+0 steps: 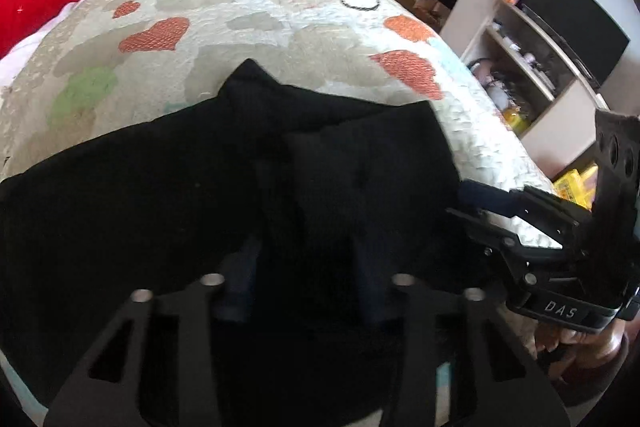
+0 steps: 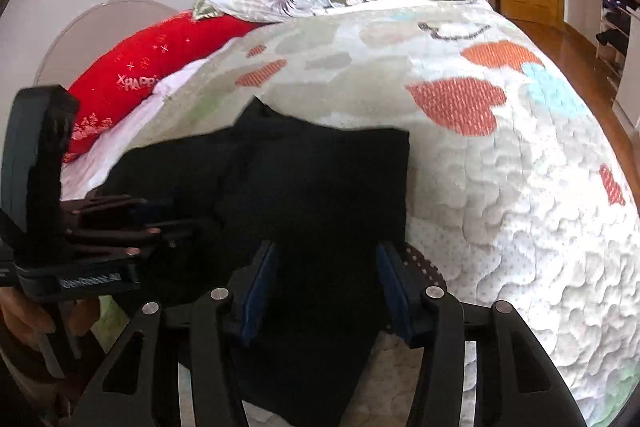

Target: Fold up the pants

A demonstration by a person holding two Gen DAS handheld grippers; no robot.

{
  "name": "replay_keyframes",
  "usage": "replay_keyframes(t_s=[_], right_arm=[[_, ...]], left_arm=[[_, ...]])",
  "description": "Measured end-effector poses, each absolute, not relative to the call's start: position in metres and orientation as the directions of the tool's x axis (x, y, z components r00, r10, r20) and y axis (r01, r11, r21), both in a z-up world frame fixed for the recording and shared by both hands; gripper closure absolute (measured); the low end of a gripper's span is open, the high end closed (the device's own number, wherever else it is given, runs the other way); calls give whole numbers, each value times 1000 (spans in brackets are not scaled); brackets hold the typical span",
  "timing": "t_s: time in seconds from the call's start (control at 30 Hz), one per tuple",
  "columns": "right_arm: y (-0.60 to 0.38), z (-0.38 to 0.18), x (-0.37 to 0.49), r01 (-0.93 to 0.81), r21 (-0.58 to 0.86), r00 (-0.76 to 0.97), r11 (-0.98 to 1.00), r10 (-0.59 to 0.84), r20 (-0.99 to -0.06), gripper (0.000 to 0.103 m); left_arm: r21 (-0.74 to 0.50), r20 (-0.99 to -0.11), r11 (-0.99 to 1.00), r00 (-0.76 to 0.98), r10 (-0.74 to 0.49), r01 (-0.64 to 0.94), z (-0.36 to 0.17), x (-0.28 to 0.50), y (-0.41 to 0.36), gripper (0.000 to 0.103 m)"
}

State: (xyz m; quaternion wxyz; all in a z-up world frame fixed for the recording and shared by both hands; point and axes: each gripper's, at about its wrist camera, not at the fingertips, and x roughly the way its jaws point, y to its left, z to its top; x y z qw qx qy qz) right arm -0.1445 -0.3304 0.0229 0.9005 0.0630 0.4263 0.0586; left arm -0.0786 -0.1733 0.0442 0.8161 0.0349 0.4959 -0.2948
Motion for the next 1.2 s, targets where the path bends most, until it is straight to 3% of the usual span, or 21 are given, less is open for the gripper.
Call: replay_keyframes(t_s=[0.1, 0.27, 0.37, 0.43, 0.57, 0.73, 0.83, 1.07, 1.2], right_arm=[[-321, 40, -145, -91, 141, 663, 986, 166, -730, 49], [-300, 27, -119, -102, 100, 648, 990, 143, -748, 50], [-297, 2, -106, -80, 53, 603, 995, 90, -792, 51], [-296, 7, -112, -83, 42, 617, 996, 85, -783, 50], [-297, 20, -128, -86, 43, 613, 995, 87, -786, 49], [-292, 36, -157, -101, 62, 634, 993, 113, -765, 47], [-281, 33, -167, -124, 55, 624, 991, 121, -772, 40], [-260, 1, -187, -145, -62, 617, 987, 41, -786, 40], [-263, 8, -186, -146, -39, 596, 988, 57, -801, 40]], left_arm=[[-258, -815, 815, 336, -472, 519, 58, -79, -162, 89], [-227, -830, 845, 358, -428, 485, 50, -76, -148, 90], [-244, -819, 851, 372, -438, 465, 44, -76, -146, 81], [-238, -819, 864, 387, -424, 444, 47, -77, -141, 67], [-234, -808, 879, 420, -413, 415, 61, -80, -128, 65], [-252, -770, 878, 466, -436, 406, 78, -83, -126, 49], [-255, -771, 888, 473, -426, 383, 76, -77, -134, 46], [-183, -810, 917, 474, -345, 356, 40, -77, -150, 44], [-198, -791, 912, 492, -364, 358, 40, -81, -146, 42]])
